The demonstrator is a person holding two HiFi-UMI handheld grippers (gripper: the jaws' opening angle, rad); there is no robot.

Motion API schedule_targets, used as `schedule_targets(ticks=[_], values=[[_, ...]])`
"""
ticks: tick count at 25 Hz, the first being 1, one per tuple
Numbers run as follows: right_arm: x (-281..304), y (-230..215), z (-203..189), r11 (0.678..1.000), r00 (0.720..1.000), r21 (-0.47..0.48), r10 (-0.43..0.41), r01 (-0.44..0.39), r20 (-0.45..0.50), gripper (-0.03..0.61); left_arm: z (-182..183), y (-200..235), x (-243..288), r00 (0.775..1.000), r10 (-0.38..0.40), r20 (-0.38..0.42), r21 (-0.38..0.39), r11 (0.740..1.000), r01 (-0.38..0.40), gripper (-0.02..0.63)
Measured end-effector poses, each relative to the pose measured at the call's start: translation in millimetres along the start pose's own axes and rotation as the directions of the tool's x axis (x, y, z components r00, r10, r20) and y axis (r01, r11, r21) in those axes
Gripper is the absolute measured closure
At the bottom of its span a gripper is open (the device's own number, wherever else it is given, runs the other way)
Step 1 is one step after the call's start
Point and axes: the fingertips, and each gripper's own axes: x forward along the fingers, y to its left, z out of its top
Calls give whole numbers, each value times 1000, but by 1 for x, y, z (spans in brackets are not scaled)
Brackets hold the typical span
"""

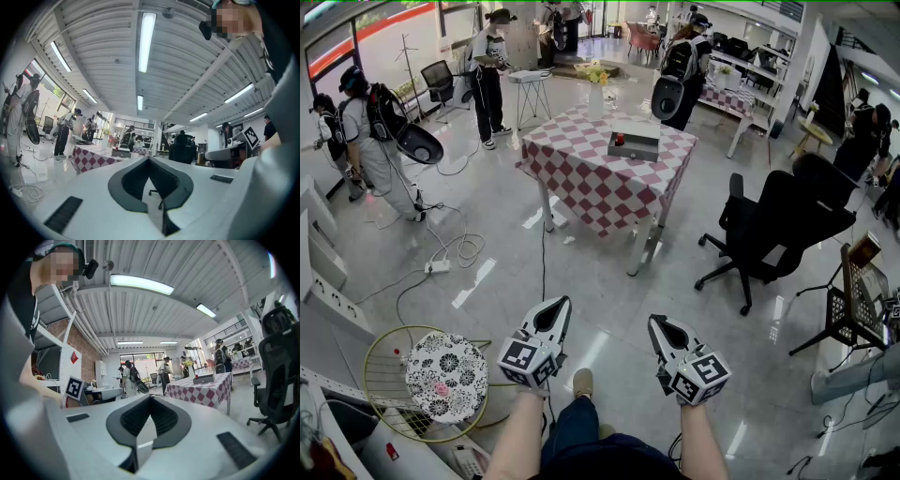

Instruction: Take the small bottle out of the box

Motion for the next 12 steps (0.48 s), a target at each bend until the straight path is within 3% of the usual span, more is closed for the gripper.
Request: schedule_targets(ticks=[12], values=[[68,-43,11,1000,1000,-11,3,-3,-7,577,4,53,60,1000,22,10,9,1000,-22,612]])
